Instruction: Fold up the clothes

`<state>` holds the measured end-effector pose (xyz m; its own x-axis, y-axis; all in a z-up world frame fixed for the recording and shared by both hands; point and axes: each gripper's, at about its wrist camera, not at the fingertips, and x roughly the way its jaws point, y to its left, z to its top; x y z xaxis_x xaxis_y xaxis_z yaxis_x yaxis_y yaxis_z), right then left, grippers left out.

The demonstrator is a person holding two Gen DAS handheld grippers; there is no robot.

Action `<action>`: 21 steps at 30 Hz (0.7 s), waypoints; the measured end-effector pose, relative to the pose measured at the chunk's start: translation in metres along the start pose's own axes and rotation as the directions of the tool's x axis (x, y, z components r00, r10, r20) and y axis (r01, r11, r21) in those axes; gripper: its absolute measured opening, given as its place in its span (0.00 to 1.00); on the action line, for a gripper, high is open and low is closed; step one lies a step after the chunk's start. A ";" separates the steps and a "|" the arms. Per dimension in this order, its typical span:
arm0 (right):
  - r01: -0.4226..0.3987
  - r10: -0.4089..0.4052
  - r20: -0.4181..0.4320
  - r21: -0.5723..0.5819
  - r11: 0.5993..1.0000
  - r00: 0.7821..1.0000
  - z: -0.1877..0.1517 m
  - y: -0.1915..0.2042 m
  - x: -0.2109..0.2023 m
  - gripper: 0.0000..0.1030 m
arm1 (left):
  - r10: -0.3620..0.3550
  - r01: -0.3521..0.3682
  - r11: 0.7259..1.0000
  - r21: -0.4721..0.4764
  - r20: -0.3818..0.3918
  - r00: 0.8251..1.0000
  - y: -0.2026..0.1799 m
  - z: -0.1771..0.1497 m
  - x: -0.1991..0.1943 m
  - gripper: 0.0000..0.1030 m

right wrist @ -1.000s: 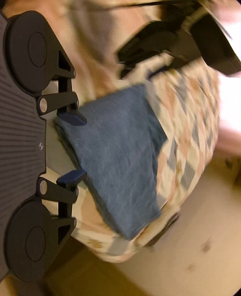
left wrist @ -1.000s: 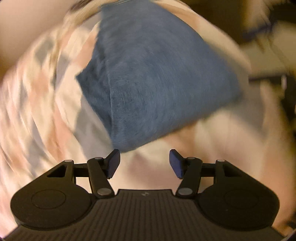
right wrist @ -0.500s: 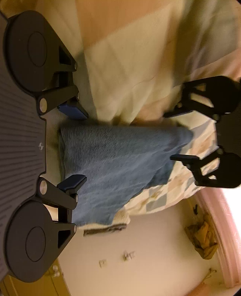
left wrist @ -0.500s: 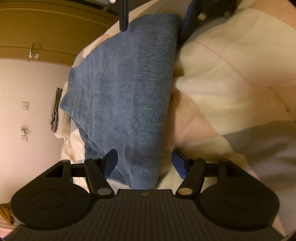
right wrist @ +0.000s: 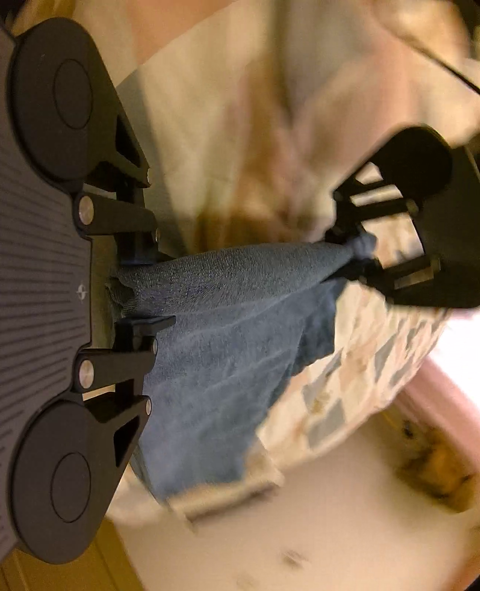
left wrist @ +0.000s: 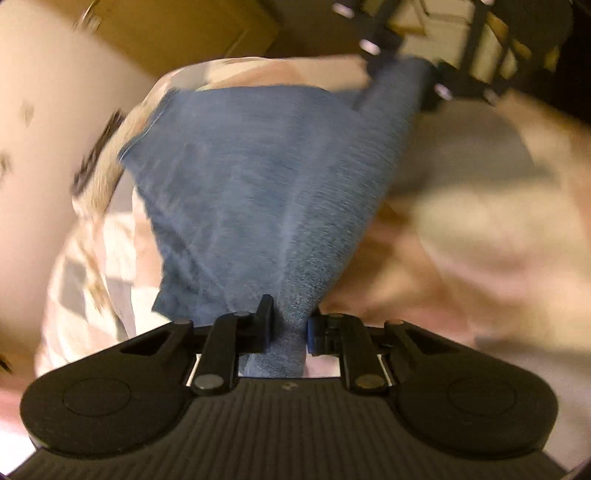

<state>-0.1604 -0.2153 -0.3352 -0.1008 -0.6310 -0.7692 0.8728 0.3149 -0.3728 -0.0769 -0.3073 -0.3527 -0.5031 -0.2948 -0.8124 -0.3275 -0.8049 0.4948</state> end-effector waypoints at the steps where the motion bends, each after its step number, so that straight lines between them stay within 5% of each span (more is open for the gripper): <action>1: -0.073 0.072 0.007 0.070 0.995 0.997 0.002 -0.021 -0.006 0.21 | -0.029 0.028 0.999 -0.043 -0.006 1.000 0.014 0.005 -0.006 0.14; 5: -0.363 0.362 0.070 0.348 0.864 0.929 0.005 -0.124 -0.012 0.19 | -0.092 0.089 0.972 -0.219 -0.001 0.996 0.089 0.036 -0.018 0.14; 8: -0.484 0.469 0.149 0.433 0.760 0.870 -0.003 -0.191 -0.007 0.18 | -0.109 0.107 0.941 -0.320 0.013 0.994 0.144 0.061 -0.009 0.14; 13: -0.561 0.515 0.242 0.491 0.666 0.823 -0.020 -0.311 0.029 0.18 | -0.101 0.090 0.881 -0.465 0.003 0.995 0.230 0.112 0.041 0.14; 21: -0.606 0.621 0.230 0.617 0.503 0.749 -0.072 -0.461 0.169 0.17 | -0.118 0.006 0.688 -0.726 -0.103 0.988 0.329 0.163 0.194 0.16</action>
<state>-0.6148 -0.4162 -0.3310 0.5764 -0.4403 -0.6884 0.7942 0.1035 0.5988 -0.4129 -0.5450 -0.2978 -0.3755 -0.2495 -0.8926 0.3526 -0.9291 0.1114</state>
